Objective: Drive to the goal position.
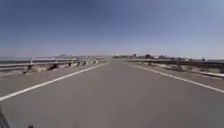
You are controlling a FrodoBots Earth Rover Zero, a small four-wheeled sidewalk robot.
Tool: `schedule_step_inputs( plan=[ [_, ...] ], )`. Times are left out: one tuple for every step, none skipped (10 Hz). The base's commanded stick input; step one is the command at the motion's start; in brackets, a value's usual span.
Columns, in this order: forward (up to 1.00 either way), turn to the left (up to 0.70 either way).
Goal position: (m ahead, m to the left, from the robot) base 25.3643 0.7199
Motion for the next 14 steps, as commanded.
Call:
schedule_step_inputs(
  plan=[
    [1.0, 0.0],
    [1.0, 0.0],
    [1.0, 0.0],
    [1.0, 0.0],
    [1.0, 0.0],
    [1.0, 0.0],
    [1.0, 0.0],
    [1.0, 0.0],
    [1.0, 0.0],
    [1.0, 0.0],
    [1.0, 0.0],
    [1.0, 0.0],
    [1.0, 0.0],
    [1.0, 0.0]
  ],
)
